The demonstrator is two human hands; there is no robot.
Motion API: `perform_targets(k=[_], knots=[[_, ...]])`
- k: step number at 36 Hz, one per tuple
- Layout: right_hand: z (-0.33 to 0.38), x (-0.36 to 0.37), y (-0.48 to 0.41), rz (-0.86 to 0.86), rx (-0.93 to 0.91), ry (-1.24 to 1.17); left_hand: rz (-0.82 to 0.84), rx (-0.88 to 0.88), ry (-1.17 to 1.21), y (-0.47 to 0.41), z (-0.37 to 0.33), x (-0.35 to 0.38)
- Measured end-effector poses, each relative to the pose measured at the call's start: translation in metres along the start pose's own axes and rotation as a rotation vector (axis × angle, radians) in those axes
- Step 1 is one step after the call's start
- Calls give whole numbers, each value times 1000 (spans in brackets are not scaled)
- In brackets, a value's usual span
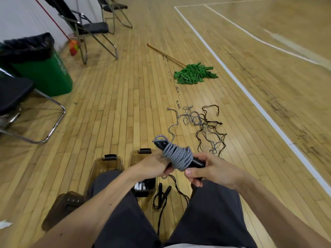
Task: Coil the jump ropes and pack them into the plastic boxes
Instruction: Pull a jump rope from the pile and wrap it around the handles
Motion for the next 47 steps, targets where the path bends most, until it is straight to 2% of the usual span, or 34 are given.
perform_targets(k=[8,13,16,20,23,25,31,34,36,39,44,47], knots=[[-10,-6,-4,-138,22,30,-32,8,103,1,3,5],[-23,-16,-8,-273,79,117,21,-42,402,1,6,7],[-34,-20,-9,-301,121,209,7,-70,467,1,8,8],[-40,-22,-16,-442,147,539,13,-92,580,-1,13,7],[-45,-14,-23,-541,206,770,-49,-148,725,-4,16,9],[-47,-4,-27,-526,231,907,-105,-183,839,-6,18,11],[-51,30,-38,-493,127,1327,-290,-221,1039,-8,20,9],[-58,37,-45,-564,58,1405,-315,-250,1062,-8,30,7],[-58,37,-50,-519,86,1425,-322,-286,1091,-5,38,6],[-59,36,-54,-345,156,1324,-289,-315,1074,0,51,3],[-70,34,-58,-235,194,617,-282,-286,889,4,83,-1],[-83,37,-64,-196,234,398,-298,-294,729,4,106,0]])
Point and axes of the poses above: each hand's wrist, its own y-axis away from the middle knuckle, its own x-axis out of the palm, z = x × y, the point moved 3 cm from there along -y, towards the middle knuckle, and after that the axes turned 2 degrees about x, right-handed, at the moved point
